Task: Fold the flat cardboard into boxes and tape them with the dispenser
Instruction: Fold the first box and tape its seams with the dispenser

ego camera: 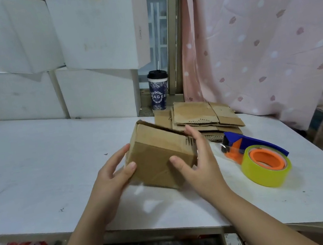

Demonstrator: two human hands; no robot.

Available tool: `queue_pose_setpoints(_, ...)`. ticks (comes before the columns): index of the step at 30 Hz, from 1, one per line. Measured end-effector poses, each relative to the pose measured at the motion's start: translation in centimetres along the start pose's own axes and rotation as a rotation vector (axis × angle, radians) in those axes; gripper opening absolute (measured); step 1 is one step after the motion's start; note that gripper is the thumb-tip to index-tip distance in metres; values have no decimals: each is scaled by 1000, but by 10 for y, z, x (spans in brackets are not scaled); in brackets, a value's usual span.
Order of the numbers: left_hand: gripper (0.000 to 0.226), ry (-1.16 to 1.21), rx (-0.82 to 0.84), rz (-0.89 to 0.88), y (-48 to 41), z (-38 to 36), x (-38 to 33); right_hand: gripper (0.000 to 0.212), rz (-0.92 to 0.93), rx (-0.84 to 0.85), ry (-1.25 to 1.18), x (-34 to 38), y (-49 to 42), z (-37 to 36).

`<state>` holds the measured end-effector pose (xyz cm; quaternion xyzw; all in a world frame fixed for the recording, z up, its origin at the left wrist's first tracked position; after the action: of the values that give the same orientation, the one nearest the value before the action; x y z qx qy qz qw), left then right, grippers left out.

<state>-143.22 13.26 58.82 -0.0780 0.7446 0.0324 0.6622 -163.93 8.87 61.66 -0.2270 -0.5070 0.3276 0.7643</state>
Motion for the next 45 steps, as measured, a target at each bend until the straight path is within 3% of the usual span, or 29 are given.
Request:
queue_pose_setpoints(3,50,-196,-123,-30,3,-2,-7,50,-17,-46,9,-3,2,-4)
queue_pose_setpoints(5,53,-179,-273,-39,5,-3,-16,37,-39,-66,-53,1,1,-7)
queue_pose_setpoints(8,31,-195,-396,-152,7,1,-30,29,-136,-132,-276,8,-3,-7)
queue_pose_setpoints(11,30,-262,-336,-173,5,4,-39,33,-330,-140,-462,6,-8,-6)
queue_pose_setpoints(14,23,-170,-251,-63,1,10,-43,38,-509,-137,-752,0,-14,-5)
queue_pose_setpoints(16,17,-142,-133,40,-2,14,-44,34,-532,-90,-883,2,-19,-3)
queue_pose_setpoints(17,20,-177,-61,85,-3,14,-44,29,-522,-44,-864,3,-20,-2)
queue_pose_setpoints(20,62,-331,67,174,-5,14,-44,11,-486,127,-752,5,-25,-1)
queue_pose_setpoints(22,72,-434,121,205,-6,13,-50,13,-434,250,-655,11,-30,4)
queue_pose_setpoints(26,37,-717,262,191,-13,-1,-63,20,-211,573,-55,30,-44,5)
queue_pose_setpoints(30,7,-893,234,165,-17,-12,-70,15,-175,727,230,35,-53,0)
queue_pose_setpoints(32,27,-925,233,195,-14,-13,-67,16,-188,749,308,35,-54,-4)
queue_pose_setpoints(35,28,-843,88,161,-16,-9,-62,16,-139,562,324,30,-57,-14)
queue_pose_setpoints(37,23,-717,-151,52,-22,-2,-64,24,-145,373,271,21,-60,-18)
queue_pose_setpoints(39,31,-439,-374,-22,-29,14,-64,29,-267,171,71,11,-62,-19)
queue_pose_setpoints(42,30,125,-364,-18,-34,30,-55,21,-544,-104,-438,-4,-53,-28)
queue_pose_setpoints(43,28,239,-326,5,-33,34,-50,27,-615,-152,-566,-7,-48,-34)
queue_pose_setpoints(45,54,345,-268,68,-30,44,-36,57,-691,-166,-685,-12,-37,-46)
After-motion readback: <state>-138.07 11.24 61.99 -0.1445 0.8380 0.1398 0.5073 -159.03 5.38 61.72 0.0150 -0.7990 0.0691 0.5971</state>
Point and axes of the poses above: each hand's wrist, its own y-axis away from the middle knuckle, its own z-axis out of the back of the hand, x = y × z, the point moved 3 cm from there along -y, towards the middle knuckle, and after that the axes turned 9 degrees about z, right-handed, at the moved point
